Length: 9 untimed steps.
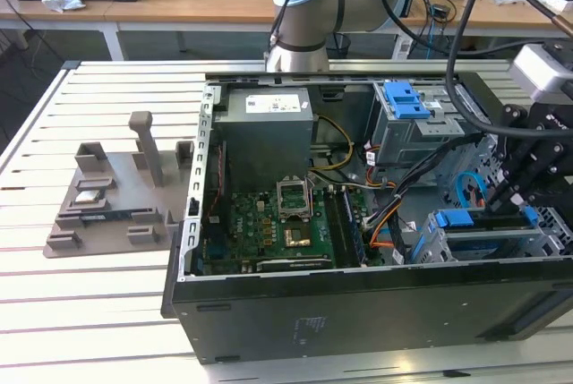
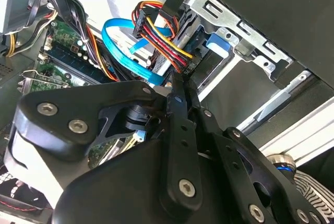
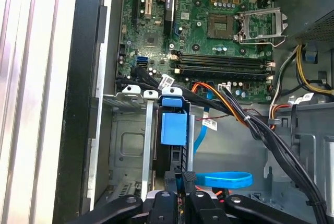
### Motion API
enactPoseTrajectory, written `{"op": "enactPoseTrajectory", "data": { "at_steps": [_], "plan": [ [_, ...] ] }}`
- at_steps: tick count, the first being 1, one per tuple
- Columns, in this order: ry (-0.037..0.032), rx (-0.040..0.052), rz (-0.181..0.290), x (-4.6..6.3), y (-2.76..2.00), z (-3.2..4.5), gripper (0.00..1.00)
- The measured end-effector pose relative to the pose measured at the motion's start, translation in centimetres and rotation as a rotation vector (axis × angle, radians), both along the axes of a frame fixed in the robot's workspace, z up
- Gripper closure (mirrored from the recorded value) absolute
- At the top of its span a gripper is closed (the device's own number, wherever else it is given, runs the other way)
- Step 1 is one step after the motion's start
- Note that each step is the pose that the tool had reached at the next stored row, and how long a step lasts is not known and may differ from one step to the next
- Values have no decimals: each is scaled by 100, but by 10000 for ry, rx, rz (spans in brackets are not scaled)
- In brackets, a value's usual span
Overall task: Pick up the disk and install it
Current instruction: 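Insert the second disk wire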
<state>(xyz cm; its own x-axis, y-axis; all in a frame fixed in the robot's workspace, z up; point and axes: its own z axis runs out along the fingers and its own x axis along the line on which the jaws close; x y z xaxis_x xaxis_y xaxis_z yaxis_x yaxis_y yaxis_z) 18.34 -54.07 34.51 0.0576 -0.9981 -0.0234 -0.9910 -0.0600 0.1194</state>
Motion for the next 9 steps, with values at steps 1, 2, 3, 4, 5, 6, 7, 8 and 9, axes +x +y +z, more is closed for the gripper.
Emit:
{"op": "enactPoseTrajectory", "data": {
  "at_steps": [1, 2, 3, 4, 5, 6, 7, 8, 9],
  "plan": [
    [0, 0, -1, 0, 0, -3, 84],
    [0, -1, 0, 0, -1, -13, 84],
    [0, 2, 0, 0, -1, -25, 84],
    [0, -1, 0, 0, -1, -35, 84],
    [0, -3, 0, 0, -1, -43, 84],
    [0, -14, 0, 0, -1, -74, 84],
    [0, -9, 0, 0, -1, -80, 84],
    [0, -2, 0, 0, -1, -83, 84],
    [0, -1, 0, 0, -1, -83, 84]
  ]
}}
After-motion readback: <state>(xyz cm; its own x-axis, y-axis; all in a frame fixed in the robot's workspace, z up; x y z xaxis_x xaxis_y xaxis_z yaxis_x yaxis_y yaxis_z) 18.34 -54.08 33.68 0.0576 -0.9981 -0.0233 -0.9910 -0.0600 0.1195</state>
